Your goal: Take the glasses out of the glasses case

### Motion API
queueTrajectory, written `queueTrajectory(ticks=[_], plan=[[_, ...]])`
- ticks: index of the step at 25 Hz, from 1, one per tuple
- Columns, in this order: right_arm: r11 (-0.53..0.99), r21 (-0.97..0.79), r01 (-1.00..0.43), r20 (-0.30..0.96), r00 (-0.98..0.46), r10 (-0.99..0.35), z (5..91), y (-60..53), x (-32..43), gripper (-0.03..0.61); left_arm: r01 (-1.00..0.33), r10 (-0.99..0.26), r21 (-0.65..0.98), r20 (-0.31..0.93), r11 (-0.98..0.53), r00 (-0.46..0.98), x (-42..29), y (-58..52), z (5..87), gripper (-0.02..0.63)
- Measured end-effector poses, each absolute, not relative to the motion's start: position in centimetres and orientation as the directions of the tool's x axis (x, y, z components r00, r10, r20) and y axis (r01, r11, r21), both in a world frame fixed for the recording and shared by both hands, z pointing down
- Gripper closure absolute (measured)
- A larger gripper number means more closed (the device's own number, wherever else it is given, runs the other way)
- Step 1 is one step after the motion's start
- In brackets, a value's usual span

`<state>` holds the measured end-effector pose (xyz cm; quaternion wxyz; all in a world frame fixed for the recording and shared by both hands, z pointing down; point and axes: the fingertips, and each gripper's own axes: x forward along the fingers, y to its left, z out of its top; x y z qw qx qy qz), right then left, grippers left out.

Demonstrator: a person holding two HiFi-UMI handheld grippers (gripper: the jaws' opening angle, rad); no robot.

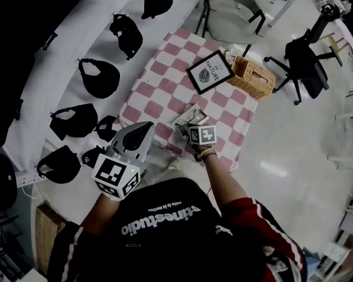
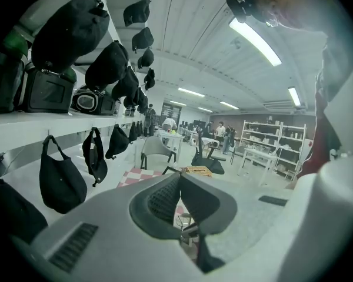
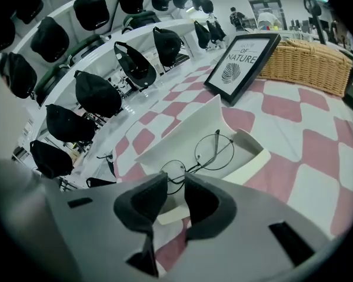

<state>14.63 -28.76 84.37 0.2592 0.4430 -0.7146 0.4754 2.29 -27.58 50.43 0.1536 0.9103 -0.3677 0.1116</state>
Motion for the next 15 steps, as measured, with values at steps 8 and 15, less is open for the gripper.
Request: queueTrajectory(ticks=[8,15], plan=[[0.171,-0.405,-0.898,0.827,-0.440,-0.349,84.7,-30.1,14.7,0.479,-0.713,-0.644,0.192,0.319,-0.675,0.695,1.9,-28.0,50.3,0.607],[0.157,-0.418,-0.895,0.836,-0.447,-0.318,84.6,-30.3,14.6,0.479,-0.719,-0.648,0.191,0.326,-0.668,0.689,1.6,-28.2,50.4,0.607]])
